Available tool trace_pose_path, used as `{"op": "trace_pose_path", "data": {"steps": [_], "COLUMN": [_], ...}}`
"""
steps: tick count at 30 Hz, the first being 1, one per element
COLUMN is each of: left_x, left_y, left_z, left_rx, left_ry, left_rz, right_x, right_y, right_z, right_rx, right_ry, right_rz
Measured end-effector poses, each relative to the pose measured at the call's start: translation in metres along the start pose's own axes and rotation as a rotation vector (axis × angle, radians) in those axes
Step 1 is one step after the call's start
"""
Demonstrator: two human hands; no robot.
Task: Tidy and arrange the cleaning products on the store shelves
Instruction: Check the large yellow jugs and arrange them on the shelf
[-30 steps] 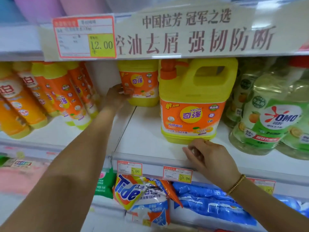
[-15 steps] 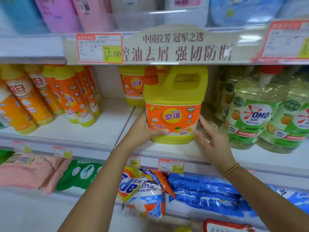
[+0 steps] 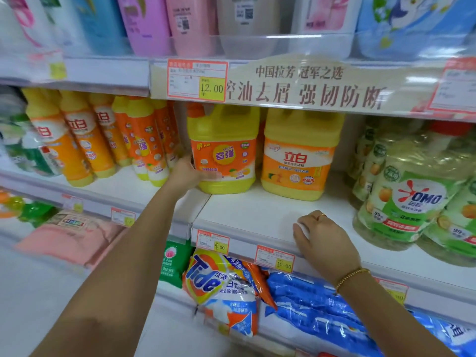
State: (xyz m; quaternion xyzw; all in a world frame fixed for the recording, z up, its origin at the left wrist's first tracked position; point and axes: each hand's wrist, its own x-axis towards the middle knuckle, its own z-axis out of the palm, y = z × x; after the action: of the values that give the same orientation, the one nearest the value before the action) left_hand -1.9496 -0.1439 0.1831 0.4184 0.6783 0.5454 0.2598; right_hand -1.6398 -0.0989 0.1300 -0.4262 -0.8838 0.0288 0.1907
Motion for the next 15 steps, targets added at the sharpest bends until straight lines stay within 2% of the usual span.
{"op": "trace_pose_path", "data": {"steps": [2, 12, 15], "left_x": [0.019, 0.070, 0.066], "left_y": [-0.002, 0.010, 0.008], "left_z": [0.000, 0.011, 0.015], "left_rx": [0.003, -0.031, 0.069], "left_ry": [-0.020, -0.325, -0.269], "left_rz": [0.002, -0.072, -0.086], "right_x": [0.000, 0.002, 0.001], "right_y": [0.001, 0.005, 0.004], "right_z": [0.000, 0.009, 0.009], "right_rx": [-0.008, -0.053, -0.072], "right_ry": [0.006, 0.104, 0.100], "right_rz": [-0.007, -0.038, -0.040]}}
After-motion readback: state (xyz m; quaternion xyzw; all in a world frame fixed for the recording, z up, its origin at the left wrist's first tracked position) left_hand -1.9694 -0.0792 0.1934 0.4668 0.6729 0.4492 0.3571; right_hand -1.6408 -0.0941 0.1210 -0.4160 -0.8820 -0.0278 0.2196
